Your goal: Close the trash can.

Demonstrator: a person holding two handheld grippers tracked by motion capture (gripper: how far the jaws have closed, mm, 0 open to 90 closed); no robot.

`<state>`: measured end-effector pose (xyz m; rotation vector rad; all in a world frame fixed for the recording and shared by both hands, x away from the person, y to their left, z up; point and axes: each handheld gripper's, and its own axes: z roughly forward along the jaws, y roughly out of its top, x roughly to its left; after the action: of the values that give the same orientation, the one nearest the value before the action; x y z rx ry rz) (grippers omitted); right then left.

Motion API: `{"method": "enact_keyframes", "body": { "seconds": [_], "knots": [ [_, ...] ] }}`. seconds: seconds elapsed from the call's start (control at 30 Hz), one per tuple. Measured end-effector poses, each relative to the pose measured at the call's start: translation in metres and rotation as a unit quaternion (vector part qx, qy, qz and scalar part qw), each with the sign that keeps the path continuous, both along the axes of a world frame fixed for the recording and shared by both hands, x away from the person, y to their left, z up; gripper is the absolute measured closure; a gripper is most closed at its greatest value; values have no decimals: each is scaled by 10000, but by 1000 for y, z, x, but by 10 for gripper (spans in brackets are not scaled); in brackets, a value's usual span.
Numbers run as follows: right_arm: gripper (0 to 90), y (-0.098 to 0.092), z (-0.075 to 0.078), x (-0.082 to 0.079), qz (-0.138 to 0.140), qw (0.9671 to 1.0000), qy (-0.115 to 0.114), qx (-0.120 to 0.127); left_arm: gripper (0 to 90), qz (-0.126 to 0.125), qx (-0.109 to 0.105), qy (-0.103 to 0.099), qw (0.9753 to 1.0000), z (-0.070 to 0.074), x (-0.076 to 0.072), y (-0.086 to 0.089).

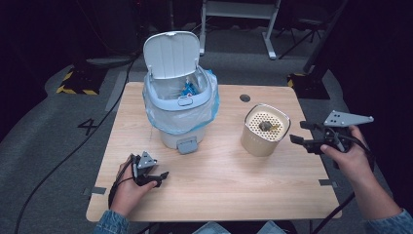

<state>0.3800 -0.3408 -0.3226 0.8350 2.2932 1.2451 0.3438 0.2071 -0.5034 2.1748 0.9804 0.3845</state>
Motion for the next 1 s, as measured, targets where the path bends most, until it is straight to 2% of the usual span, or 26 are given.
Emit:
{"method": "enact_keyframes", "body": {
  "seconds": [0.07,0.1,0.17,0.2,0.33,0.43,0.53,0.6,0.8,0.87,0.93,1.0],
  "knots": [
    [331,-4,-12,-4,-112,9999,67,-45,339,38,-8,17,10000,0,-1,0],
    [330,-6,-19,-6,-178,9998,96,-66,353,46,57,9,10000,2,0,1],
    [328,-10,-39,-10,-299,9993,200,-74,362,91,21,-28,10000,4,-1,2],
    [324,-11,-47,-11,-332,9991,242,-72,367,104,-3,-16,9999,5,-2,3],
    [306,-16,-95,-15,-472,9975,499,-159,371,95,-168,-60,9998,13,-3,5],
    [292,-20,-121,-16,-554,9960,644,-259,370,19,-186,-81,9998,16,-2,6],
    [285,-25,-142,-16,-676,9947,745,-190,370,20,-299,-52,9995,17,-2,7],
    [282,-27,-152,-16,-730,9939,798,-204,371,33,-333,-59,9994,18,-2,9],
    [225,-24,-177,-15,-699,9928,716,-663,377,24,-615,-146,9980,30,-2,14],
    [201,-23,-181,-15,-720,9937,667,-534,377,40,-693,-186,9974,35,-2,16],
    [186,-23,-181,-15,-748,9933,698,-529,379,9,-725,-249,9971,42,-1,20],
    [174,-24,-181,-14,-788,9922,861,-446,380,14,-873,-253,9959,50,0,23]
  ]
}}
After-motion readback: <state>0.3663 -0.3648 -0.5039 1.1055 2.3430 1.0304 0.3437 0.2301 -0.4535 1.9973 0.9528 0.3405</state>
